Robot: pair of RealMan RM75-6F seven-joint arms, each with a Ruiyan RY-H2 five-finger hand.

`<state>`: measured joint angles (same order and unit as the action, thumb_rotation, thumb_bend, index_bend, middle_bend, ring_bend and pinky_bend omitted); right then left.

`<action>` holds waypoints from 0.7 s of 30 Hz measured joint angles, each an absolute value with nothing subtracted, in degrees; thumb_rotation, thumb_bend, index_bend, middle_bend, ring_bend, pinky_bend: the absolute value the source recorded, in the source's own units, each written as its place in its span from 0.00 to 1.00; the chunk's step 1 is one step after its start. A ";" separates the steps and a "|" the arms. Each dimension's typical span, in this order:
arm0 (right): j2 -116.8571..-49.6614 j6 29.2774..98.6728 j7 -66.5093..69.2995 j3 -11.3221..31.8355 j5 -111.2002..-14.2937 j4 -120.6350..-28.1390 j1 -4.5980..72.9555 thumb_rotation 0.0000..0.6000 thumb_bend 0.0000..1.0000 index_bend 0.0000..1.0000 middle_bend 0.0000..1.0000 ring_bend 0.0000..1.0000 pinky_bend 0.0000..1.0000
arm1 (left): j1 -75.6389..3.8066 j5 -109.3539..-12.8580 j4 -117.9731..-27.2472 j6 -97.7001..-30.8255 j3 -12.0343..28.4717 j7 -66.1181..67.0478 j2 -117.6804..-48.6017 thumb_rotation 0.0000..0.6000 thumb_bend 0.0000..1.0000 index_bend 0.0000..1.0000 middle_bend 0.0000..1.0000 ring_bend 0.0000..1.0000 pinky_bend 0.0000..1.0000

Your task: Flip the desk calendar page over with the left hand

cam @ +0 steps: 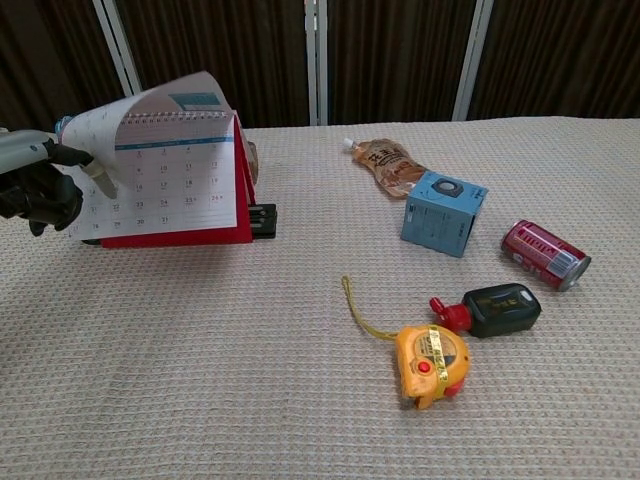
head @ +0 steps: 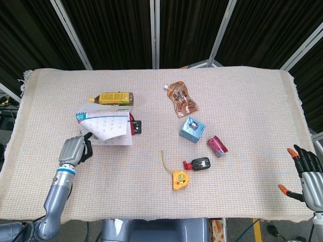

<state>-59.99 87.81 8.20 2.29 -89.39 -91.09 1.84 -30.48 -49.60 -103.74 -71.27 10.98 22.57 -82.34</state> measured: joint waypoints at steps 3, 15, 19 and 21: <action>-59.95 87.90 8.23 2.28 -89.42 -91.13 1.79 1.00 0.06 0.02 0.00 0.00 0.00 | -30.31 -54.61 -102.61 -74.39 10.36 23.63 -83.06 1.00 0.97 0.17 0.66 0.65 0.53; -60.06 87.75 8.11 2.25 -89.35 -91.06 1.82 1.00 0.06 0.02 0.00 0.00 0.00 | -29.76 -65.34 -98.95 -81.33 10.20 28.49 -83.64 1.00 0.74 0.15 0.24 0.33 0.38; -60.10 87.53 8.15 2.33 -89.03 -90.96 1.87 1.00 0.06 0.02 0.00 0.00 0.00 | -30.53 -62.45 -98.69 -78.85 11.14 30.56 -82.45 1.00 0.45 0.01 0.01 0.07 0.12; -60.11 87.35 8.17 2.39 -88.80 -90.89 1.91 1.00 0.06 0.02 0.00 0.00 0.00 | -31.02 -60.34 -98.84 -77.13 11.62 31.55 -81.50 1.00 0.32 0.00 0.00 0.00 0.02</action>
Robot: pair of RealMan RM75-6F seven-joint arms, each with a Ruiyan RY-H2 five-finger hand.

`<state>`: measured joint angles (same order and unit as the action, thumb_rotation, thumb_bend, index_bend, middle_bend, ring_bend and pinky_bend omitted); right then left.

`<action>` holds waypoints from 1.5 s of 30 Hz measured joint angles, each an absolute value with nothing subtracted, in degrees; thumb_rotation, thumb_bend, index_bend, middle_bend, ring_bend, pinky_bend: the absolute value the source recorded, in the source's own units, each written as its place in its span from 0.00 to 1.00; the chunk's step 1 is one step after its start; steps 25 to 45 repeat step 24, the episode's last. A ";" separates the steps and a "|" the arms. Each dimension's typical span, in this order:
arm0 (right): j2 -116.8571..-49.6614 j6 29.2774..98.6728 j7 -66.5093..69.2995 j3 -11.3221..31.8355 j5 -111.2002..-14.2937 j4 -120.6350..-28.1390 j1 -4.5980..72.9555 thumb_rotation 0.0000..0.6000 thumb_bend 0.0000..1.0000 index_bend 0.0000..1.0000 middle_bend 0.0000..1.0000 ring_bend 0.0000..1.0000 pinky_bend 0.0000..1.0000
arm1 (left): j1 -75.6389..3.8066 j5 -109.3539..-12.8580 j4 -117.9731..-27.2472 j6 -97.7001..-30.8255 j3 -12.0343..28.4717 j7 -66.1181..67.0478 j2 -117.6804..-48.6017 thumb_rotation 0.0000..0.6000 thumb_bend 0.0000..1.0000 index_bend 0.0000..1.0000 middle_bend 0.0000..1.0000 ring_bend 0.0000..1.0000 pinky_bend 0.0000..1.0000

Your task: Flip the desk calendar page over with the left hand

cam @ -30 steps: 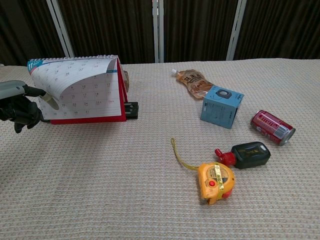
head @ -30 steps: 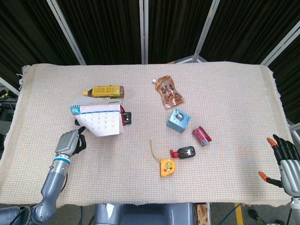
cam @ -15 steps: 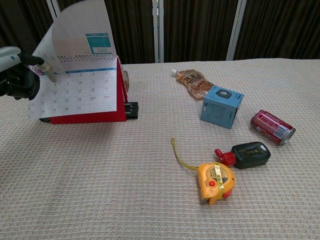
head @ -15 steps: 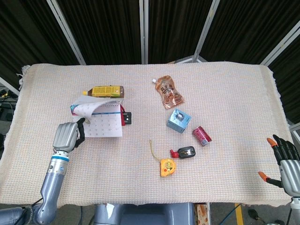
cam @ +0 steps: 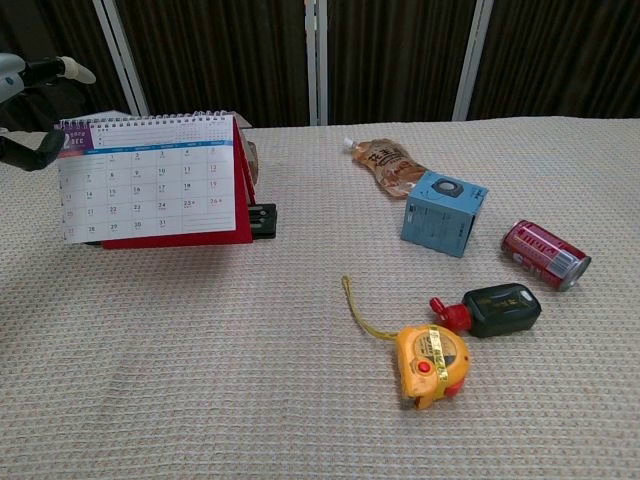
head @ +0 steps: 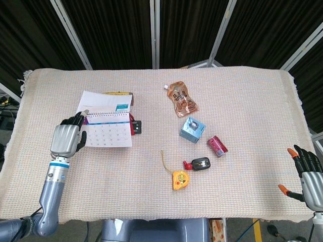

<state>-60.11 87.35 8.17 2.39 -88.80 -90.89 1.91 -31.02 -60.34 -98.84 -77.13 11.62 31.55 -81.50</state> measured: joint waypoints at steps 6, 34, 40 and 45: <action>-60.15 87.17 8.19 2.48 -88.54 -90.75 1.98 1.00 0.06 0.02 0.00 0.00 0.00 | -32.66 -51.66 -100.27 -70.52 13.28 33.59 -77.42 1.00 0.24 0.00 0.00 0.00 0.00; -60.44 87.76 6.89 2.44 -89.18 -91.22 1.90 1.00 0.06 0.02 0.00 0.00 0.00 | -16.78 -73.75 -98.77 -89.54 -0.70 24.78 -75.90 1.00 0.14 0.00 0.00 0.00 0.00; -60.44 87.76 6.89 2.44 -89.18 -91.22 1.90 1.00 0.06 0.02 0.00 0.00 0.00 | -16.78 -73.75 -98.77 -89.54 -0.70 24.78 -75.90 1.00 0.14 0.00 0.00 0.00 0.00; -60.44 87.76 6.89 2.44 -89.18 -91.22 1.90 1.00 0.06 0.02 0.00 0.00 0.00 | -16.78 -73.75 -98.77 -89.54 -0.70 24.78 -75.90 1.00 0.14 0.00 0.00 0.00 0.00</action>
